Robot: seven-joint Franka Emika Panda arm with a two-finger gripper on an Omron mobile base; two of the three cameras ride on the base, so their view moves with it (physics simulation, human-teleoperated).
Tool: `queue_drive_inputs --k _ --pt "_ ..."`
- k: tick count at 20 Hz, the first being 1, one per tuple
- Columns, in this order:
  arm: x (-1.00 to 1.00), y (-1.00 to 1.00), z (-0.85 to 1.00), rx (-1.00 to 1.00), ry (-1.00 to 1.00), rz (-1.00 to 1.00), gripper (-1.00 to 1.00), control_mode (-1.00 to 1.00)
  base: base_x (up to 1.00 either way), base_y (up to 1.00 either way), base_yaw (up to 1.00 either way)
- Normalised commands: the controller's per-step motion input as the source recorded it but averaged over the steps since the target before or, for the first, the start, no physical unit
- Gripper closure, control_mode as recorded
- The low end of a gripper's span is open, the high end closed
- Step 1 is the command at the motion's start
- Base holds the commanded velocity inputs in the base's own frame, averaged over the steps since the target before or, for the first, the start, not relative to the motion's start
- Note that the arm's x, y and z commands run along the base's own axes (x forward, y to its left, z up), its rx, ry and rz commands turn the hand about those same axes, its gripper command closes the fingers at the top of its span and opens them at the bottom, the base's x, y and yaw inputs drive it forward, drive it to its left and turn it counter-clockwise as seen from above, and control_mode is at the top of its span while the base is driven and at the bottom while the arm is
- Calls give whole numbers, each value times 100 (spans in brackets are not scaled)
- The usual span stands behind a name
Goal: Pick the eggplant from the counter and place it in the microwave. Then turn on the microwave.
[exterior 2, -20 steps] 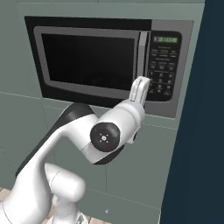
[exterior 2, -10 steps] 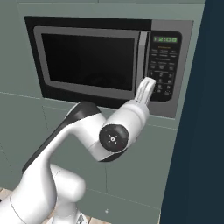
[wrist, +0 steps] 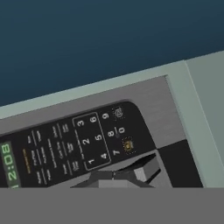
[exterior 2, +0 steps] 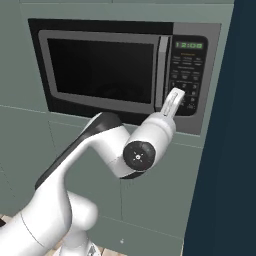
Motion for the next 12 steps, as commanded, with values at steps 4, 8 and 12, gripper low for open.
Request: queue_drive_inputs --k 4,8,12 --pt "20 -10 -5 6 -3 0 100 -100 0 0 0" --pt "18 -11 -8 6 -3 0 100 -100 0 0 0" --pt "18 -10 -12 5 -3 0 100 -100 0 0 0"
